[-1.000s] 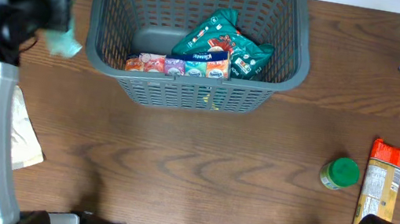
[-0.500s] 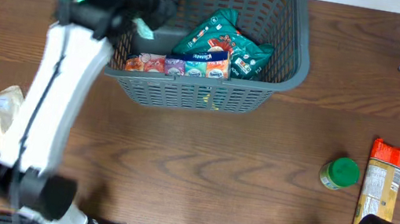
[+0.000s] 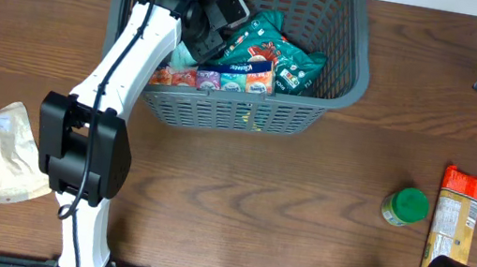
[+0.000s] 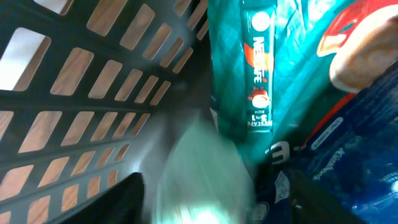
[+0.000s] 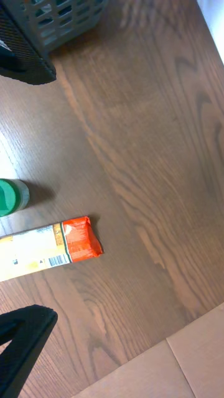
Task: Pack container
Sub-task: 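Drop the mint wrapper into the basket and withdraw the left gripper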
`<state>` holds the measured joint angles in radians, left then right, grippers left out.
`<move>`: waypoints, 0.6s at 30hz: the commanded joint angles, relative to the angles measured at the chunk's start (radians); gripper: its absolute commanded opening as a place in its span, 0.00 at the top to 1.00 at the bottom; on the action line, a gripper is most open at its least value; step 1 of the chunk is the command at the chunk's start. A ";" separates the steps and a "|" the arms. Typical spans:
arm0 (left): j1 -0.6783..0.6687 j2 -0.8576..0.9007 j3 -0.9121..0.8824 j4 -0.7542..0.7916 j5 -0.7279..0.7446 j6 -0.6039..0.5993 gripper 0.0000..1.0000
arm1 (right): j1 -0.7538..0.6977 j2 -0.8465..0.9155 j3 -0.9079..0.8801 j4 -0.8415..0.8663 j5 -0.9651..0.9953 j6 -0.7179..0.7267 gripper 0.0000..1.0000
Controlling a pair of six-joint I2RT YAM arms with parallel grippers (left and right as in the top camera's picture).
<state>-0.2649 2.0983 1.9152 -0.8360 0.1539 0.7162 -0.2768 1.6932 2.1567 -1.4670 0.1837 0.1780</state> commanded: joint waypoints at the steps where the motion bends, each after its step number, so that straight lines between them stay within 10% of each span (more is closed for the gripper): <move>1: -0.003 -0.046 0.007 -0.021 0.002 0.013 0.29 | -0.006 -0.014 -0.002 -0.003 0.007 -0.018 0.01; 8: 0.014 -0.283 0.008 -0.052 -0.178 -0.105 0.22 | -0.006 -0.014 -0.002 0.015 -0.005 -0.045 0.01; 18: 0.363 -0.601 0.008 -0.219 -0.273 -0.603 0.16 | -0.051 -0.012 -0.002 -0.033 -0.031 0.039 0.01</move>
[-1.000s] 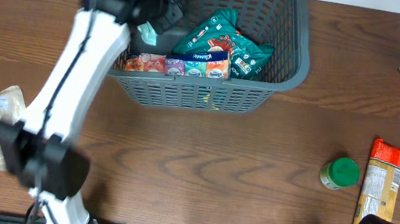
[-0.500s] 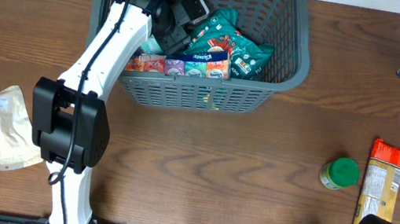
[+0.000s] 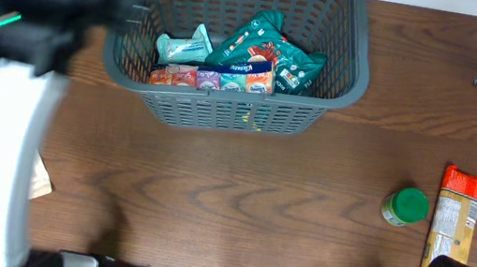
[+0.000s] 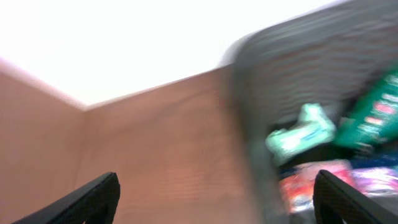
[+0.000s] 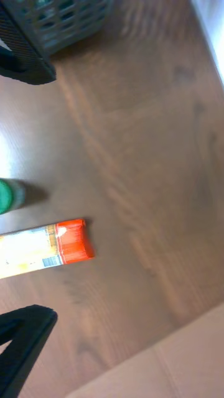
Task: Pack container
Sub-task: 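Drop the mint wrapper into the basket and withdraw the left gripper, then lower the right gripper onto the green-capped jar and grasp it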
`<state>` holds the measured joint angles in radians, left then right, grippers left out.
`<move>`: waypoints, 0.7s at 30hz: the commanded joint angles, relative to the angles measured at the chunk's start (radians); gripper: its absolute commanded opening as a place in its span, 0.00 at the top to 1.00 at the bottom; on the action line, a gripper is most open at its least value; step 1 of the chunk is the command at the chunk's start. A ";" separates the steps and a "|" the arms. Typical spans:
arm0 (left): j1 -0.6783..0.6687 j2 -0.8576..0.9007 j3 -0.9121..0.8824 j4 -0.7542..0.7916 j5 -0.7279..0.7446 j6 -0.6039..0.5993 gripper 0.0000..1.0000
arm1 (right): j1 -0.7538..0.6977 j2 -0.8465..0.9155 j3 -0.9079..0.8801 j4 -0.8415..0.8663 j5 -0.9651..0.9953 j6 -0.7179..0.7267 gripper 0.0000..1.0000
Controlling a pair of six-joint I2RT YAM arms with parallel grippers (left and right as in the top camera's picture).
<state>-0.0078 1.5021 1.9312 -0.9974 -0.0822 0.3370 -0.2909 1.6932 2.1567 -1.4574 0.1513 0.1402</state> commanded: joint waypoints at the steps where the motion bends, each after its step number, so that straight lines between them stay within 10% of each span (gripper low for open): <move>1: 0.156 -0.010 -0.008 -0.095 -0.019 -0.248 0.15 | -0.050 -0.011 -0.002 -0.077 0.002 0.109 0.01; 10: 0.405 0.002 -0.165 -0.097 0.187 -0.248 0.15 | -0.091 -0.051 -0.046 -0.241 -0.061 0.142 0.01; 21: 0.427 0.002 -0.550 0.119 0.188 -0.246 0.15 | -0.091 -0.454 -0.581 -0.239 -0.124 0.151 0.01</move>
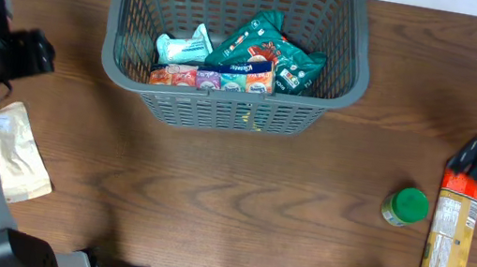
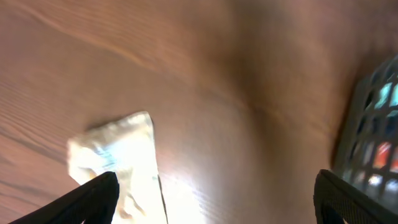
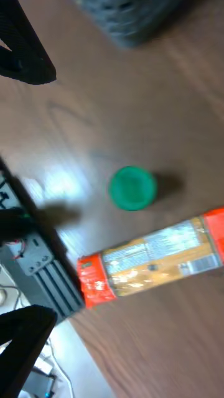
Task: Pack container
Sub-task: 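Lower the right gripper onto the green-capped jar and grasp it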
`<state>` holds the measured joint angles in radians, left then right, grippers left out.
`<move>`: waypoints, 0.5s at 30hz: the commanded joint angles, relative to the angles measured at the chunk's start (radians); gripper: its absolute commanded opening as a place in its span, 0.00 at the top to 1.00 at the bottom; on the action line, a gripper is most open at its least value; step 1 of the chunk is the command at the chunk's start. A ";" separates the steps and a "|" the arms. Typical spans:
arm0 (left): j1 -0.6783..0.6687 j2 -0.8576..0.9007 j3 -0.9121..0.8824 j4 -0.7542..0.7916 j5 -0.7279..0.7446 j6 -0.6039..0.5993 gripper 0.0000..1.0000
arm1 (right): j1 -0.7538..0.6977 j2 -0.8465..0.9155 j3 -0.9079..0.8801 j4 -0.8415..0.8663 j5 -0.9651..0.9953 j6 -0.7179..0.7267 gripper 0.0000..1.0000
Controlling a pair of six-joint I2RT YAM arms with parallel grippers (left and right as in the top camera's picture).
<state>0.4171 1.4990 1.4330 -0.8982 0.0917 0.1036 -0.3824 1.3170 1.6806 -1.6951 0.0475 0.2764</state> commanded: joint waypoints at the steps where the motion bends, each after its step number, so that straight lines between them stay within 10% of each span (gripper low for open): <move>1: 0.000 0.005 -0.070 0.032 0.021 -0.012 0.15 | 0.000 -0.103 -0.148 0.002 -0.015 0.015 0.01; 15: -0.066 0.005 -0.091 0.067 0.033 -0.012 0.14 | 0.001 -0.165 -0.636 0.357 -0.030 0.029 0.01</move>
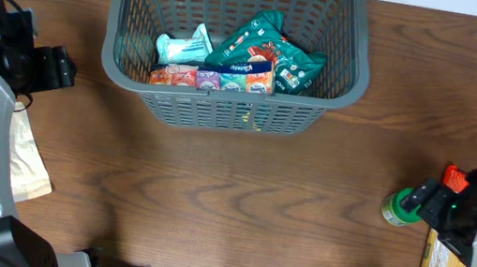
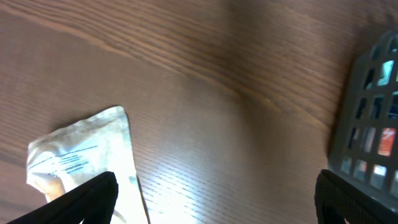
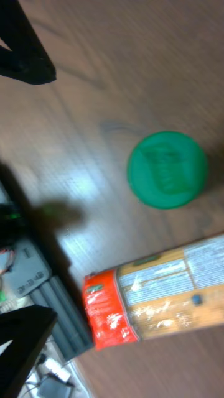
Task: Pack container
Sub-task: 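Lower the right gripper onto the green-capped jar and grasp it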
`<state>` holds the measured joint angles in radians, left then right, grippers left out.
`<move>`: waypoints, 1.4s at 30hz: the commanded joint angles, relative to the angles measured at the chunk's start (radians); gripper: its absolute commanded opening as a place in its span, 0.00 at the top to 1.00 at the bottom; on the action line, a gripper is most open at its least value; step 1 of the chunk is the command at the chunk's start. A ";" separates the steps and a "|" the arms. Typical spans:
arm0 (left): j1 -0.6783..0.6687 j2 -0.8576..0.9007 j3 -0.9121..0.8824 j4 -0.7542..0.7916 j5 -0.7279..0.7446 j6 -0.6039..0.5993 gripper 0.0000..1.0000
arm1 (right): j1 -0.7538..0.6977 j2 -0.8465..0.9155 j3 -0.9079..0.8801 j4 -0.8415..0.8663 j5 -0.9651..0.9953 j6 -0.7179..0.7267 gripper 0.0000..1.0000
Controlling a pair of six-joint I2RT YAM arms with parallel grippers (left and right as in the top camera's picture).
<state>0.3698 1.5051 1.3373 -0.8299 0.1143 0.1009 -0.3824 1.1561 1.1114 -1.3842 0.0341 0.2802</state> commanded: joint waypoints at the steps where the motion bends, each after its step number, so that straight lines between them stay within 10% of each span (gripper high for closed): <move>1: -0.027 -0.001 0.005 -0.002 0.011 -0.010 0.14 | 0.001 -0.004 -0.097 0.077 -0.016 0.035 0.01; 42: -0.082 -0.001 0.005 -0.021 0.006 0.037 0.14 | 0.003 0.349 -0.323 0.637 -0.006 0.133 0.05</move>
<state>0.2905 1.5051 1.3373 -0.8490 0.1211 0.1204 -0.3824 1.4937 0.7952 -0.7517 0.0193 0.3912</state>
